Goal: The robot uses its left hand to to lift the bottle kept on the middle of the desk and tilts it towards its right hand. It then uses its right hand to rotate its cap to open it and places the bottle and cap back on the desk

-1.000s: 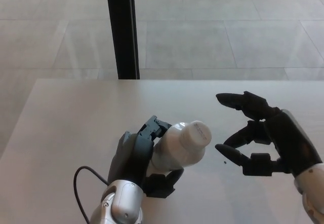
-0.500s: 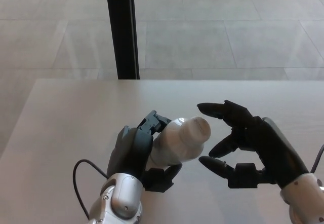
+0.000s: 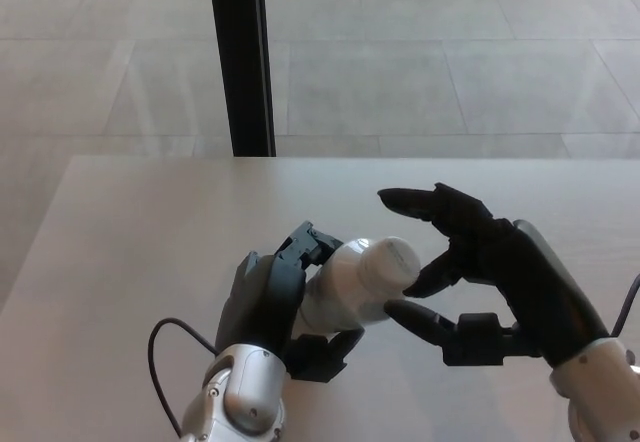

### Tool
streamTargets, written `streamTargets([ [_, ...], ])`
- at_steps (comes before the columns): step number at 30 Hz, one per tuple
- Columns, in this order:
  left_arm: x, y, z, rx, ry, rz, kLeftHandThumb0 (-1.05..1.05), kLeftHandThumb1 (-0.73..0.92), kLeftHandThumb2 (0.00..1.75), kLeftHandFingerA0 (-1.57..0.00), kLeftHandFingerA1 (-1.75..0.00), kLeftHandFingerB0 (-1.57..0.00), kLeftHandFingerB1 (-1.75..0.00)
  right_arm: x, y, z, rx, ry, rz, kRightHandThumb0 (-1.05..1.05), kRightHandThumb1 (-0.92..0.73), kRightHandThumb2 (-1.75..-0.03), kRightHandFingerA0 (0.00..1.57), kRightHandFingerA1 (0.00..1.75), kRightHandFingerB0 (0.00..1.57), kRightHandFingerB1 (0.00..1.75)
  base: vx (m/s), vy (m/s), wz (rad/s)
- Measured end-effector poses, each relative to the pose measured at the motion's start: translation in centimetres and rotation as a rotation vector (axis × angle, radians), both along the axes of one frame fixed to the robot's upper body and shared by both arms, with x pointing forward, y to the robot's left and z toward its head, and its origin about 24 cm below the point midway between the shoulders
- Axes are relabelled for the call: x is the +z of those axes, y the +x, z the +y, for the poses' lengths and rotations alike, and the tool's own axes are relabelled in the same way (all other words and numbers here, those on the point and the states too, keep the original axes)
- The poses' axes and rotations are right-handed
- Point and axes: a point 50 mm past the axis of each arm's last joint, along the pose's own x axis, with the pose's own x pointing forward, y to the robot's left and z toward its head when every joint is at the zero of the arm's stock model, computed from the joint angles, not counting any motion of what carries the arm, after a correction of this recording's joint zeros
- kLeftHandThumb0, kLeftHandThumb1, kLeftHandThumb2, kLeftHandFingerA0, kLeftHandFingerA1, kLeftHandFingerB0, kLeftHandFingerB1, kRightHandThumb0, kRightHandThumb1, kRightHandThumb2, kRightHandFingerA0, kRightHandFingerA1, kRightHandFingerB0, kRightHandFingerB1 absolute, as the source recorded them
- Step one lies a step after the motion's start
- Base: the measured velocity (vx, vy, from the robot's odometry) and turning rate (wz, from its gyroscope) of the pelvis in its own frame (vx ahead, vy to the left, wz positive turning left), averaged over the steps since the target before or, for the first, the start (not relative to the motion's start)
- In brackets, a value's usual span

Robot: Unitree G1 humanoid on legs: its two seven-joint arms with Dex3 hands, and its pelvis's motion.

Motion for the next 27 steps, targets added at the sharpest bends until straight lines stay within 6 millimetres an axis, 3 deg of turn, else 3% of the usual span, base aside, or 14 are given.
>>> streamTargets([
  [2, 0.01, 0.0, -0.03, 0.001, 0.001, 0.0, 0.26, 0.72, 1.18, -1.05, -1.69, -0.86, -1.39, -0.11, 0.07, -0.1, -0.007, -0.013, 0.002, -0.6, -0.57, -0.58, 0.77, 0.85, 0.36, 0.37, 0.0, 0.0, 0.0],
  [4, 0.01, -0.01, -0.06, 0.001, 0.001, 0.0, 0.24, 0.74, 1.16, -1.05, -1.68, -0.85, -1.37, -0.22, 0.13, -0.2, -0.012, -0.023, 0.004, -0.6, -0.59, -0.58, 0.77, 1.03, 0.36, 0.37, 0.0, 0.0, 0.0],
  [5, 0.02, -0.01, -0.08, 0.0, 0.003, 0.0, 0.24, 0.74, 1.16, -1.05, -1.68, -0.85, -1.37, -0.27, 0.15, -0.23, -0.014, -0.027, 0.005, -0.6, -0.59, -0.58, 0.77, 1.03, 0.36, 0.37, 0.0, 0.0, 0.0],
  [6, 0.02, -0.02, -0.1, 0.0, 0.006, -0.001, 0.26, 0.73, 1.17, -1.04, -1.69, -0.85, -1.38, -0.31, 0.17, -0.26, -0.015, -0.031, 0.007, -0.59, -0.59, -0.59, 0.79, 1.2, 0.36, 0.38, 0.0, 0.0, 0.0],
  [8, 0.04, -0.02, -0.09, 0.0, 0.009, -0.003, 0.24, 0.74, 1.13, -1.02, -1.68, -0.84, -1.36, -0.4, 0.2, -0.32, -0.017, -0.04, 0.011, -0.59, -0.59, -0.58, 0.86, 1.27, 0.37, 0.39, 0.0, 0.0, 0.0],
  [9, 0.04, -0.02, -0.09, -0.001, 0.01, -0.003, 0.24, 0.74, 1.13, -1.02, -1.68, -0.84, -1.36, -0.44, 0.21, -0.34, -0.017, -0.044, 0.014, -0.59, -0.59, -0.58, 0.86, 1.27, 0.37, 0.39, 0.0, 0.0, 0.0],
  [10, 0.04, -0.02, -0.09, -0.001, 0.011, -0.003, 0.24, 0.74, 1.14, -1.01, -1.67, -0.82, -1.34, -0.5, 0.23, -0.36, -0.017, -0.049, 0.017, -0.63, -0.47, -0.86, 0.98, 1.18, 0.34, 0.51, 0.0, 0.0, 0.0],
  [11, 0.04, -0.02, -0.08, -0.001, 0.012, -0.003, 0.22, 0.74, 1.11, -1.02, -1.65, -0.83, -1.33, -0.56, 0.25, -0.38, -0.018, -0.054, 0.022, -0.56, -0.59, -0.59, 0.96, 1.27, 0.42, 0.4, 0.0, 0.0, 0.0],
  [14, 0.03, -0.04, -0.06, -0.001, 0.013, -0.004, 0.24, 0.73, 1.15, -1.02, -1.69, -0.83, -1.37, -0.69, 0.28, -0.41, -0.018, -0.066, 0.03, -0.51, -0.58, -0.59, 1.02, 1.31, 0.5, 0.42, 0.0, 0.0, 0.0],
  [17, 0.03, -0.03, -0.05, 0.0, 0.014, -0.004, 0.23, 0.76, 1.08, -1.01, -1.66, -0.82, -1.35, -0.77, 0.3, -0.42, -0.017, -0.074, 0.037, -0.52, -0.59, -0.59, 1.03, 1.33, 0.51, 0.43, 0.0, 0.0, 0.0],
  [27, 0.01, -0.05, 0.02, 0.002, 0.016, -0.006, 0.23, 0.73, 1.13, -1.01, -1.67, -0.82, -1.35, -0.97, 0.35, -0.34, -0.011, -0.086, 0.041, -0.54, -0.61, -0.59, 1.02, 1.34, 0.51, 0.46, 0.0, 0.0, 0.0],
])
